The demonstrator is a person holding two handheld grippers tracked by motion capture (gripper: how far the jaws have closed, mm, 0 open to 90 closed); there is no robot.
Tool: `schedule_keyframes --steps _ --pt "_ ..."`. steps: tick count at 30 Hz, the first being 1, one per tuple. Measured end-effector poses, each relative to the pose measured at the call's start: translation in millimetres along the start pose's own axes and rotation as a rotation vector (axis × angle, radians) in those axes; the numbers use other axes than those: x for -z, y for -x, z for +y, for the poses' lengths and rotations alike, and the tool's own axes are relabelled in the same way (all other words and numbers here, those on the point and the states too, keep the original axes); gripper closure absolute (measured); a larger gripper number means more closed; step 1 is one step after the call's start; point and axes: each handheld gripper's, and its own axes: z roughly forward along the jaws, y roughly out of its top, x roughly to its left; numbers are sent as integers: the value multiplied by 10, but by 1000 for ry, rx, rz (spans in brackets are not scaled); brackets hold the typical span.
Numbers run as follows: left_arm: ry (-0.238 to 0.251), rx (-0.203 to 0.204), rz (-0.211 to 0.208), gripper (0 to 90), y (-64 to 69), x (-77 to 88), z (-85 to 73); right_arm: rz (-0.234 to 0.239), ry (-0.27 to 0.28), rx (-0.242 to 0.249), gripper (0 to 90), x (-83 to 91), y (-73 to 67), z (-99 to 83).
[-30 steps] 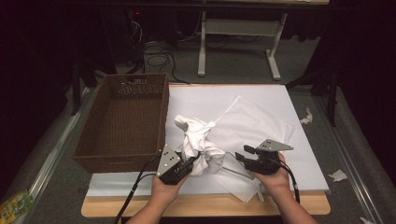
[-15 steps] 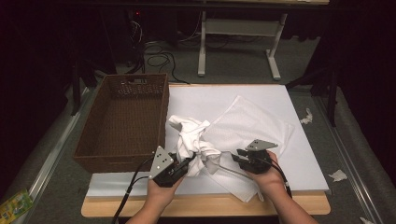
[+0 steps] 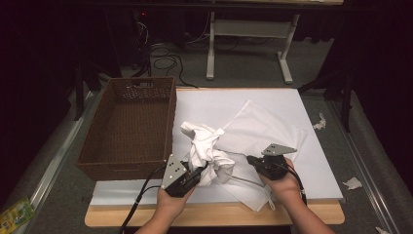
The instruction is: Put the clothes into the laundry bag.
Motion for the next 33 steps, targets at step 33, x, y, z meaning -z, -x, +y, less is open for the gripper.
schedule_keyframes --steps 33 --pt "-358 -78 6 467 66 -139 -314 42 126 -48 892 239 57 116"
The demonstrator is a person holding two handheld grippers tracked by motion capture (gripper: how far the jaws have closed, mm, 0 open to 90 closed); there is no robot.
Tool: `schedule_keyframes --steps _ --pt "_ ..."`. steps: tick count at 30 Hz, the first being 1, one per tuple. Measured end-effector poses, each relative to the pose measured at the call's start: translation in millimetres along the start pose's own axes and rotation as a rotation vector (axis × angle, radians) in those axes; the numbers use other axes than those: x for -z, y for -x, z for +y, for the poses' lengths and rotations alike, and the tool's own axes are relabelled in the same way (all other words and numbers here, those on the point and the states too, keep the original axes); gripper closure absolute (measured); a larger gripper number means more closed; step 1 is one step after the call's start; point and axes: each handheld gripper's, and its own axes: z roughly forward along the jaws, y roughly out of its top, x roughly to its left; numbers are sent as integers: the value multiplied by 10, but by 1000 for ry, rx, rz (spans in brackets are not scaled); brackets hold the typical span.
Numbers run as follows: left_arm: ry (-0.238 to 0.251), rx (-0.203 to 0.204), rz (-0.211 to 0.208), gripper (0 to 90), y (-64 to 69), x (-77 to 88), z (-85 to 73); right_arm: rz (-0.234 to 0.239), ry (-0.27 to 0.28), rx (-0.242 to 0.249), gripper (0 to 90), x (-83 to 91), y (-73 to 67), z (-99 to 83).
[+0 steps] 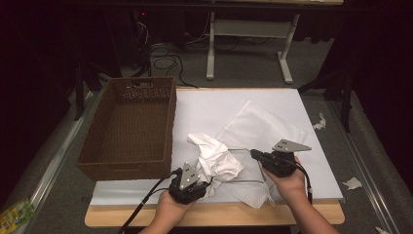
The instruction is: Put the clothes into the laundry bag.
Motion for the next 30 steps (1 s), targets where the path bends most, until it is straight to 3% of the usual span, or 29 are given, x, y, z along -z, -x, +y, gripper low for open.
schedule_keyframes --steps 2,4,8,12,15,19,21,22,23,25,26,30 --pt "28 0 30 257 13 64 54 4 -4 -5 892 -6 1 -3" --pt "54 16 12 152 17 109 134 6 -6 -5 892 -10 1 -10" --pt "130 8 -25 132 36 198 345 8 -5 0 892 -2 -4 -13" --pt "176 4 -19 133 18 235 499 7 -3 -11 891 6 7 -11" --pt "209 33 -28 138 -21 231 563 6 -6 -4 891 7 -1 -11" --pt "168 58 -20 147 -46 13 575 4 -4 -2 891 0 0 -11" --pt "118 61 -21 149 -47 -131 591 4 -9 4 891 -4 -3 -13" --pt "118 61 -21 151 -47 -131 591 3 -8 6 891 -5 -6 -14" --pt "44 60 -46 171 -40 -297 590 3 -8 6 891 -5 -9 -15" --pt "-26 41 -68 315 -22 -439 557 3 -7 5 891 -5 -6 -17" --pt "-45 26 -75 438 -7 -485 531 5 -5 0 891 -6 -5 -18" --pt "-102 2 -98 682 79 -586 417 4 -1 -1 892 -1 0 -21"
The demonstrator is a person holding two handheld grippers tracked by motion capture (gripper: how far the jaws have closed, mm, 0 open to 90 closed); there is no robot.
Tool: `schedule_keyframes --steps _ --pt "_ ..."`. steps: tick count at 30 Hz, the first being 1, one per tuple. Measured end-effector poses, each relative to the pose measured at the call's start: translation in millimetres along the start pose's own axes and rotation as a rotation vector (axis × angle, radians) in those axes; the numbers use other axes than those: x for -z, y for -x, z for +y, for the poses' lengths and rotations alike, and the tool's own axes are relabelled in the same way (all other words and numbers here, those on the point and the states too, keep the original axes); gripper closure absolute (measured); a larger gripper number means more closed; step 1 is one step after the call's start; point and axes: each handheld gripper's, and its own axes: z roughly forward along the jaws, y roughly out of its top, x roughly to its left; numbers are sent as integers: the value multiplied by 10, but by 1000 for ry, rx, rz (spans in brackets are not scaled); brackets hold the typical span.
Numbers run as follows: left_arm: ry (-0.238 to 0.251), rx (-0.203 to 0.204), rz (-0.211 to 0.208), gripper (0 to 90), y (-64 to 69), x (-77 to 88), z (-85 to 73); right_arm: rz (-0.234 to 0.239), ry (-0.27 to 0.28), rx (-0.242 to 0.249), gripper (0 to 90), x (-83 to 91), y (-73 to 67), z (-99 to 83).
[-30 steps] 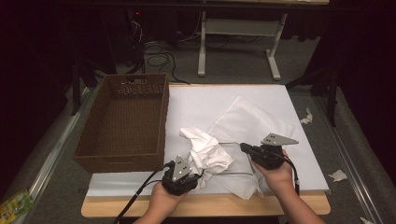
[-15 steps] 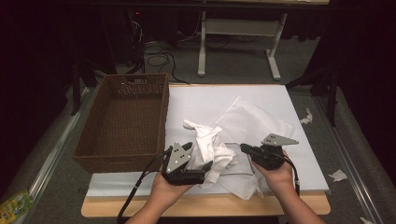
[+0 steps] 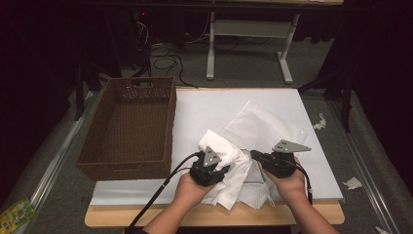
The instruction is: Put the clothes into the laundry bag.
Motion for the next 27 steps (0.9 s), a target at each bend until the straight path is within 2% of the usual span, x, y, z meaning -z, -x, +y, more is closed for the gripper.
schedule_keyframes --steps 1,4,7,10,11,13,15,20,21,22,24,27 --pt "-20 -13 -9 725 21 -21 -27 1 4 -2 892 2 0 2" --pt "-75 -58 -25 782 103 -77 -103 0 13 4 892 15 2 10" --pt "-103 -65 -45 795 151 -119 -125 1 25 0 892 30 -2 21" --pt "-100 -57 -60 795 157 -138 -87 3 35 -5 892 40 -11 30" --pt "-73 -62 -50 794 160 -121 -54 7 41 -1 892 39 -12 32" --pt "-5 -36 -50 793 159 -83 32 9 47 1 892 42 -22 40" --pt "38 -36 -28 794 182 -85 103 15 60 10 892 51 -36 46" --pt "15 -67 -2 791 251 -216 167 29 98 2 892 95 -73 80" --pt "-22 -71 16 789 248 -299 164 32 107 14 892 113 -79 90" --pt "-30 -67 16 782 239 -328 154 31 113 16 893 129 -96 102" --pt "-43 -53 -3 722 216 -346 135 26 116 31 892 149 -112 112" --pt "2 -16 -33 490 186 -247 95 27 100 28 892 141 -88 85"
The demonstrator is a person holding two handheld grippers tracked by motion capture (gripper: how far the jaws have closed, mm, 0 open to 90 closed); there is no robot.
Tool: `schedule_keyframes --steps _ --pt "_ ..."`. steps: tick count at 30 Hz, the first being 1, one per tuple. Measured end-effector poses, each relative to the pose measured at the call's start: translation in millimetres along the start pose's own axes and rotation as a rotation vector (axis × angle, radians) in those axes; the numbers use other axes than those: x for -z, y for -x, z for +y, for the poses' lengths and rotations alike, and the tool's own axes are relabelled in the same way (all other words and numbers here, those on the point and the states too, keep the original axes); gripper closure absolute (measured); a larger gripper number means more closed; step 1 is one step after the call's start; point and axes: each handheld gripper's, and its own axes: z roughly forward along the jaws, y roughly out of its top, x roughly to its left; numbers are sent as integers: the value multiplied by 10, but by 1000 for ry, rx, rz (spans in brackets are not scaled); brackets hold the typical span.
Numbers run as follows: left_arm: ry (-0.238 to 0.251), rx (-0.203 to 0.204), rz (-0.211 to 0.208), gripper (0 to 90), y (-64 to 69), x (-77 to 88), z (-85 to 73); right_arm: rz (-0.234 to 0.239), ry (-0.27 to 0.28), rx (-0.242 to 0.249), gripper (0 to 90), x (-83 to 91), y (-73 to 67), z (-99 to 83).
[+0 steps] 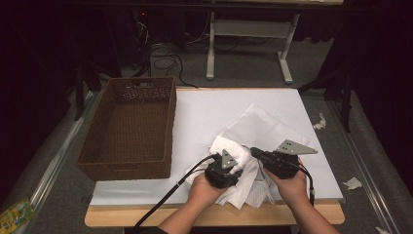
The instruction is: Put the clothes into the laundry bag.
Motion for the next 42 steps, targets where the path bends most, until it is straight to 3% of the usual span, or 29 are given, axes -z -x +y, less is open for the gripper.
schedule_keyframes --steps 4,7,9,10,11,14,16,17,19,20,22,23,25,26,27,29,34,37,40,42 --pt "44 13 21 269 -4 243 -80 -3 -5 -9 892 0 39 -20" --pt "70 20 20 199 -12 371 -131 -8 -7 -3 892 -2 37 -25" --pt "97 35 41 178 -48 481 -177 -14 -13 2 892 -7 26 -26" --pt "147 65 76 152 -124 557 -189 -15 -16 13 892 -19 28 -26" --pt "167 80 91 147 -176 583 -173 -12 -19 13 892 -23 32 -26" --pt "229 172 71 139 -359 614 -53 -14 -19 8 892 -32 28 -31" --pt "247 191 84 138 -417 562 38 -17 -21 7 892 -30 28 -35" --pt "232 196 76 137 -426 499 74 -18 -23 10 892 -30 33 -36" --pt "160 207 31 164 -416 320 116 -16 -24 7 892 -23 38 -37" --pt "120 199 -1 261 -393 232 118 -16 -23 8 892 -20 40 -38" --pt "46 142 -22 593 -281 77 134 -16 -23 8 892 -19 43 -42" --pt "15 115 -35 698 -211 8 150 -15 -24 5 892 -22 42 -44" --pt "-26 65 -31 774 -90 -96 195 -14 -19 9 892 -28 41 -45" --pt "-26 65 -31 790 -90 -96 195 -14 -18 9 892 -26 39 -45" --pt "-50 49 -51 792 -24 -174 239 -14 -17 10 892 -23 37 -43" --pt "-68 43 -49 792 -7 -231 271 -10 -12 12 892 -19 39 -40" --pt "-74 38 2 735 -54 -293 259 5 14 3 892 20 22 -22" --pt "-58 91 22 646 -137 -289 238 16 30 21 892 56 -18 -1" --pt "-59 95 49 548 -196 -271 218 14 43 24 892 77 -35 5" --pt "-39 125 63 471 -229 -241 197 11 48 24 892 88 -28 6"
